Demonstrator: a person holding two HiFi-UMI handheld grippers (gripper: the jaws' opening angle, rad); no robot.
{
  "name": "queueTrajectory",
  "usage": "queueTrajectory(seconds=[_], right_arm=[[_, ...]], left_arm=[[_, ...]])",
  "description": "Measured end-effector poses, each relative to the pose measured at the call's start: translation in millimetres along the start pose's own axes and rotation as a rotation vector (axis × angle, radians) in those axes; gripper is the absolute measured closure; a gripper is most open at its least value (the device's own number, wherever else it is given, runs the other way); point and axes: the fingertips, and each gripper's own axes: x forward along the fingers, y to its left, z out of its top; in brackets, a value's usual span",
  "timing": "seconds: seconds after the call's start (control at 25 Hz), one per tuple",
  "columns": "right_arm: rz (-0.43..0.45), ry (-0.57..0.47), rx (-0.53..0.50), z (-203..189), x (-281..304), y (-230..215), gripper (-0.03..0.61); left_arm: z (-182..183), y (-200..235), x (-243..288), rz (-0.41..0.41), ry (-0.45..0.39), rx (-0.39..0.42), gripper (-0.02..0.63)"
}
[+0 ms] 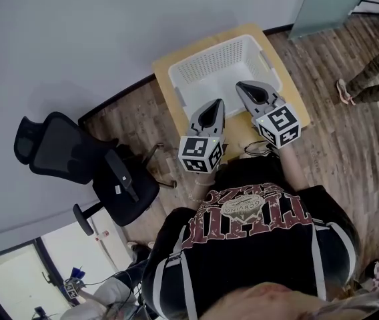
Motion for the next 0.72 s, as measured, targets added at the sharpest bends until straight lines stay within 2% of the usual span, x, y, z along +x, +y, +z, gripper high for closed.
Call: queueTrajectory(seconds=[0.72], right_arm=[[-0.015,0.014,-0.007,-2.5,3.5,1.7,0.561]], left_arm=[[1.1,6.7,-2.6,-0.009,0.002,0.003,0.566]])
